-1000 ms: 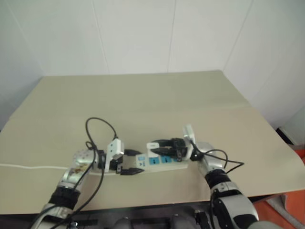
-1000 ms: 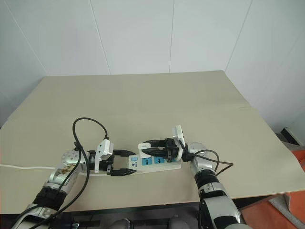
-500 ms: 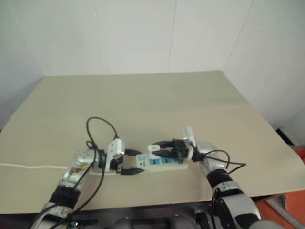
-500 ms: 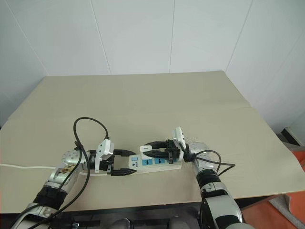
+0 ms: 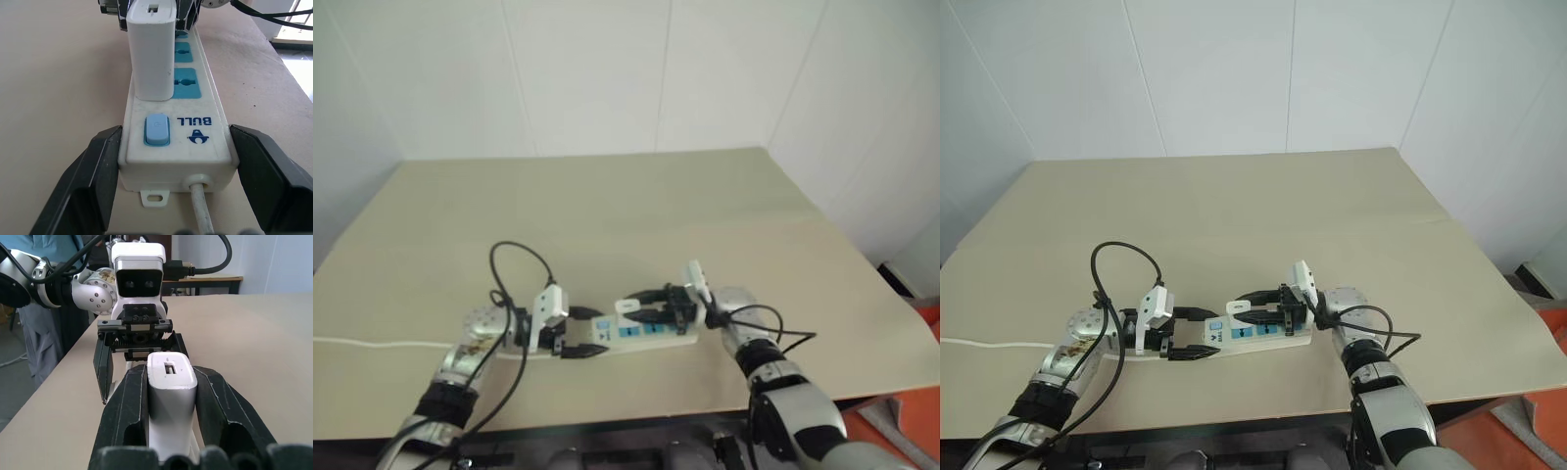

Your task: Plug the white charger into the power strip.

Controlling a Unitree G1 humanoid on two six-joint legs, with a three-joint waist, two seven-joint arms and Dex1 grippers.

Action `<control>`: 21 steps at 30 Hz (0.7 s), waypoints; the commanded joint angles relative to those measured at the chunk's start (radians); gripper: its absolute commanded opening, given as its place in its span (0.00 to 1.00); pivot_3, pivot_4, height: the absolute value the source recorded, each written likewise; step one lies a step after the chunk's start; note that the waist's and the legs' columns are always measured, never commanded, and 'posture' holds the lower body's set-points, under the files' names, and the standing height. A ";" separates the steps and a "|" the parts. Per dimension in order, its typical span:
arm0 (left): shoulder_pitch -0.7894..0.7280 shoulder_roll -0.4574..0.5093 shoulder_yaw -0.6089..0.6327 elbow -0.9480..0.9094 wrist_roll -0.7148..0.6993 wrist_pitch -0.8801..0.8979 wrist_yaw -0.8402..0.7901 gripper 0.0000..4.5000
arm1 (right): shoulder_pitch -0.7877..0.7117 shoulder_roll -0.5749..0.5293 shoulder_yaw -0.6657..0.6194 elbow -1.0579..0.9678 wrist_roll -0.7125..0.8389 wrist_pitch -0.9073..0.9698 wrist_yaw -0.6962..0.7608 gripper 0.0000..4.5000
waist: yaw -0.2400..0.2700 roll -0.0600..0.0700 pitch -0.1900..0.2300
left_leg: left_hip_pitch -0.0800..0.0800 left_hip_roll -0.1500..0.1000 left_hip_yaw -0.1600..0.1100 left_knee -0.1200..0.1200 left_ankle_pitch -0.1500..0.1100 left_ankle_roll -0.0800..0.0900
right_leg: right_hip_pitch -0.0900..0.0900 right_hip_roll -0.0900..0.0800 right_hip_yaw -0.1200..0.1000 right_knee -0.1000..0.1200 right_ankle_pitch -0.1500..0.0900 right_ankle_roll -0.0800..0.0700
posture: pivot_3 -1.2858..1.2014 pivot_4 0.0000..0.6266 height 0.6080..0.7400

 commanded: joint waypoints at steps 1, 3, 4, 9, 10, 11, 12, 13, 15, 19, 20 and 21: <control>0.009 0.015 -0.018 0.010 0.028 0.004 -0.009 0.71 | 0.023 -0.050 0.031 0.100 -0.106 -0.014 -0.008 0.25 | -0.001 0.000 0.000 | 0.002 0.000 0.000 0.000 0.000 0.000 | 0.002 0.000 0.000 0.000 -0.001 -0.002 | 0.52 0.24 1.00; 0.008 0.015 -0.018 0.011 0.027 0.003 -0.011 0.71 | 0.020 -0.052 0.051 0.118 -0.126 -0.005 -0.016 0.25 | -0.003 -0.001 -0.001 | 0.003 0.000 0.000 0.000 0.000 -0.001 | 0.004 0.000 0.001 0.000 -0.002 -0.002 | 0.52 0.24 1.00; 0.008 0.015 -0.018 0.011 0.027 0.003 -0.012 0.71 | 0.018 -0.051 0.057 0.126 -0.132 0.009 -0.018 0.25 | -0.005 -0.001 -0.002 | 0.004 0.000 0.000 0.000 0.000 -0.001 | 0.004 0.000 0.001 0.000 -0.002 -0.002 | 0.52 0.24 1.00; 0.005 0.014 -0.019 0.013 0.019 0.001 -0.026 0.71 | 0.010 -0.040 0.066 0.149 -0.143 0.076 -0.032 0.25 | -0.013 -0.003 -0.004 | 0.007 0.000 0.000 -0.001 -0.001 -0.001 | 0.006 0.000 0.002 0.000 -0.002 -0.003 | 0.52 0.24 1.00; 0.005 0.014 -0.019 0.013 0.018 0.001 -0.027 0.71 | 0.011 -0.039 0.069 0.152 -0.147 0.075 -0.037 0.25 | -0.014 -0.003 -0.004 | 0.007 0.000 0.000 -0.001 -0.001 -0.001 | 0.006 0.000 0.002 0.000 -0.002 -0.003 | 0.52 0.24 1.00; 0.005 0.014 -0.019 0.013 0.017 0.000 -0.028 0.71 | 0.014 -0.039 0.070 0.153 -0.149 0.071 -0.040 0.25 | -0.015 -0.003 -0.004 | 0.007 0.000 0.000 -0.001 -0.001 -0.001 | 0.006 0.000 0.002 0.000 -0.002 -0.003 | 0.52 0.24 1.00; 0.006 0.014 -0.020 0.012 0.018 -0.001 -0.029 0.71 | 0.017 -0.040 0.073 0.154 -0.152 0.063 -0.043 0.25 | -0.015 -0.003 -0.005 | 0.007 0.000 0.000 -0.001 -0.001 -0.001 | 0.006 0.000 0.002 0.000 -0.002 -0.003 | 0.52 0.24 1.00; 0.006 0.014 -0.020 0.012 0.018 -0.002 -0.030 0.71 | 0.020 -0.040 0.076 0.154 -0.154 0.057 -0.044 0.25 | -0.015 -0.003 -0.005 | 0.007 0.000 0.000 -0.001 -0.001 -0.001 | 0.006 0.000 0.002 0.000 -0.002 -0.003 | 0.52 0.24 1.00; 0.007 0.015 -0.021 0.012 0.018 -0.003 -0.030 0.71 | 0.028 -0.042 0.080 0.151 -0.154 0.041 -0.040 0.25 | -0.016 -0.003 -0.005 | 0.008 0.000 0.000 -0.001 -0.001 -0.001 | 0.006 0.000 0.003 0.000 -0.002 -0.003 | 0.52 0.24 1.00; 0.006 0.014 -0.022 0.014 0.019 -0.005 -0.031 0.71 | 0.038 -0.046 0.083 0.144 -0.156 0.028 -0.041 0.25 | -0.016 -0.003 -0.005 | 0.009 -0.001 0.000 -0.002 -0.004 -0.006 | 0.006 0.000 0.003 -0.001 -0.002 -0.003 | 0.52 0.24 1.00; 0.006 0.014 -0.023 0.014 0.020 -0.005 -0.031 0.71 | 0.040 -0.048 0.085 0.141 -0.159 0.020 -0.047 0.25 | -0.016 -0.003 -0.005 | 0.010 -0.001 0.000 -0.002 -0.004 -0.006 | 0.006 0.000 0.003 -0.001 -0.003 -0.003 | 0.52 0.24 1.00; 0.006 0.014 -0.024 0.014 0.021 -0.005 -0.030 0.71 | 0.042 -0.049 0.085 0.139 -0.157 0.014 -0.041 0.33 | -0.016 -0.003 -0.005 | 0.010 -0.001 0.000 -0.002 -0.004 -0.006 | 0.005 0.000 0.003 -0.001 -0.003 -0.003 | 0.52 0.24 1.00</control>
